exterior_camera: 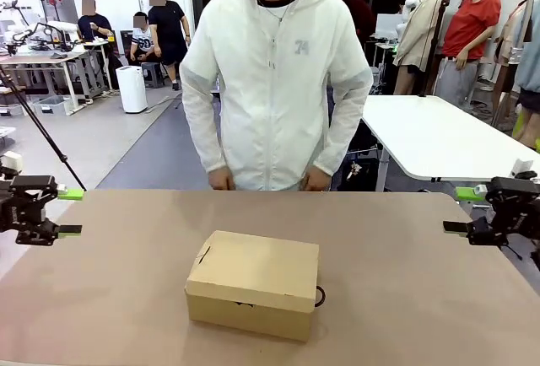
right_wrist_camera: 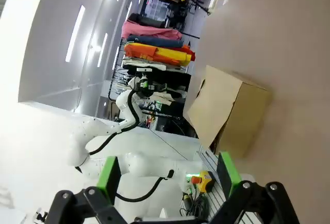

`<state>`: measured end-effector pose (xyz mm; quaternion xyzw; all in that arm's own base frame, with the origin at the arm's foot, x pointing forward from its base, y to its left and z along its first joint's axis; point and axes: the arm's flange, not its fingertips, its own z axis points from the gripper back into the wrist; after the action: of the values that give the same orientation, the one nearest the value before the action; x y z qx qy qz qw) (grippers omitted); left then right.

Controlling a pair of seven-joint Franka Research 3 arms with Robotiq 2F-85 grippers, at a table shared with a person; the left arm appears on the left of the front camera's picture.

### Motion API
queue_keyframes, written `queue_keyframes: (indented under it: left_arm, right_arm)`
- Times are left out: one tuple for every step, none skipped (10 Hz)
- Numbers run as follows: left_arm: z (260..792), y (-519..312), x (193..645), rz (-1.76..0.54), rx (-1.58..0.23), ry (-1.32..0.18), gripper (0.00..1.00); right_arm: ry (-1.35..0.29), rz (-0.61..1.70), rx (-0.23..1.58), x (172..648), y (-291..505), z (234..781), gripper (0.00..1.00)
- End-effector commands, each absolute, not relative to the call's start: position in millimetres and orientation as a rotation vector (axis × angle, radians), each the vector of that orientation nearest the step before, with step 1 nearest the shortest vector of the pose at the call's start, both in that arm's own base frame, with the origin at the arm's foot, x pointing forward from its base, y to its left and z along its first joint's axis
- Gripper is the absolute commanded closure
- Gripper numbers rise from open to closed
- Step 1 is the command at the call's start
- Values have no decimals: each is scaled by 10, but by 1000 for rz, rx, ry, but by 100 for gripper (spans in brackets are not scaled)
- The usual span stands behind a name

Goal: Pack the items into the box.
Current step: Close the Mailer Box.

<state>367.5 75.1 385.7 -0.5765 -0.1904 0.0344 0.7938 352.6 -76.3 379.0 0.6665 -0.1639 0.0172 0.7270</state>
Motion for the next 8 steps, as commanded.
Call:
queue_keyframes:
  left_arm:
    - [3823, 677, 3721, 14, -1236, -459, 0]
    - [3823, 677, 3721, 14, -1236, -459, 0]
    - [3823, 677, 3721, 14, -1236, -459, 0]
    - [3823, 677, 3721, 14, -1236, -459, 0]
    - [3823, 677, 3721, 14, -1236, -459, 0]
    - [3823, 677, 3721, 14, -1236, -459, 0]
    - [3823, 677, 3721, 14, -1236, -459, 0]
    - [3823, 677, 3721, 14, -1236, -459, 0]
  right_arm:
    - [-332, 79, 1517, 3504, -648, 3871, 0]
    - [-332, 79, 1517, 3504, -648, 3871, 0]
    - [-332, 79, 1517, 3504, -648, 3871, 0]
    - [-332, 79, 1517, 3504, -648, 3871, 0]
    - [-332, 79, 1517, 3504, -648, 3871, 0]
    - [-332, 79, 1517, 3504, -648, 3871, 0]
    - [-332, 79, 1517, 3504, -648, 3871, 0]
    - [-332, 79, 1517, 3504, -648, 3871, 0]
